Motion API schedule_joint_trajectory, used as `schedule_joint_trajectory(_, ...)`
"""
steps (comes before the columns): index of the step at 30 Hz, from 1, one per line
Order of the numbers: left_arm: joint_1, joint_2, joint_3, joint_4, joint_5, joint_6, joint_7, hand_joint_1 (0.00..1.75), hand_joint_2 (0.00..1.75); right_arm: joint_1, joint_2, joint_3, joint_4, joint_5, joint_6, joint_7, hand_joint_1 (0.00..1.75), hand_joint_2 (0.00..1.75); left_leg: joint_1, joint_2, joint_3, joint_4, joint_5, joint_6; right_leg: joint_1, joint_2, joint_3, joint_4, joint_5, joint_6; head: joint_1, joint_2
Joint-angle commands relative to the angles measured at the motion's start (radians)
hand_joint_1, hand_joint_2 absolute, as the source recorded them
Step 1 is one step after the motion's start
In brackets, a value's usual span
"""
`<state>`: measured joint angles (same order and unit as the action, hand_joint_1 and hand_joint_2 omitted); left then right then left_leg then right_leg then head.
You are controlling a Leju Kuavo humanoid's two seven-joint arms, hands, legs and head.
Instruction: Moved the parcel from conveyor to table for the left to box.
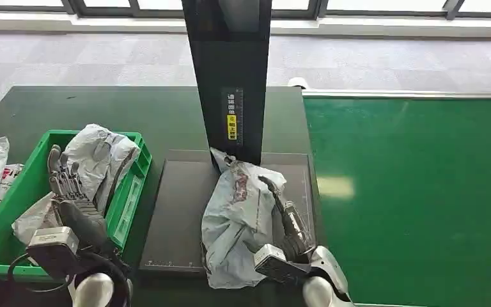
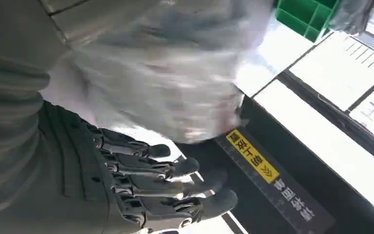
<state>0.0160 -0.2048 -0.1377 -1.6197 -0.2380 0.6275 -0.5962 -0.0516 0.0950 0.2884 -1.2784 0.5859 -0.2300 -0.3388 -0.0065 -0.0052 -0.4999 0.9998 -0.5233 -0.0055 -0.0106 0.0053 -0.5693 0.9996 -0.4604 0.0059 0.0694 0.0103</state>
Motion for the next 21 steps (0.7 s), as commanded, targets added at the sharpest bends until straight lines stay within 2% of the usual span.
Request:
schedule_joint_trajectory(1, -0.03, 0.038, -0.038, 0.054, 0.002, 0.0, 0.007, 0.0, 0.0, -0.003, -0.034, 0.03, -0.026, -0.004, 0.009, 0.004, 0.0, 1.75, 0.0, -0.001, 0.001, -0.001, 0.001, -0.001, 0.001, -0.001, 0.001, -0.001, 0.001, -0.001, 0.0, 0.0)
schedule_joint_trajectory(4, -0.033, 0.029, -0.043, 0.059, -0.021, 0.008, 0.032, 0.0, 0.0, 0.024, -0.039, 0.024, -0.024, 0.015, 0.046, 0.033, 0.0, 1.75, 0.001, -0.001, 0.001, -0.004, 0.002, -0.002, 0.001, -0.002, 0.002, -0.004, 0.002, -0.001, 0.0, 0.0)
schedule_joint_trajectory(13, -0.061, 0.04, -0.077, 0.097, -0.051, -0.048, 0.1, 0.0, 0.0, 0.08, -0.058, 0.061, -0.049, 0.02, 0.184, 0.014, 0.0, 1.75, 0.001, -0.002, 0.001, -0.002, 0.001, -0.001, 0.001, -0.003, 0.002, -0.002, 0.001, -0.001, 0.0, 0.0)
schedule_joint_trajectory(18, -0.072, 0.048, -0.12, 0.134, -0.069, -0.112, 0.121, 0.0, 0.0, 0.125, -0.095, 0.073, -0.134, 0.037, 0.188, 0.023, 0.0, 1.75, 0.001, -0.003, 0.001, -0.002, 0.001, -0.001, 0.001, -0.003, 0.002, -0.002, 0.001, -0.001, 0.0, 0.0)
schedule_joint_trajectory(21, -0.087, 0.042, -0.143, 0.173, -0.147, -0.088, 0.137, 0.0, 0.0, 0.145, -0.099, 0.043, -0.181, 0.028, 0.187, 0.027, 0.0, 1.75, 0.0, -0.005, 0.001, -0.002, 0.002, -0.001, 0.0, -0.006, 0.002, -0.003, 0.0, 0.0, 0.0, 0.0)
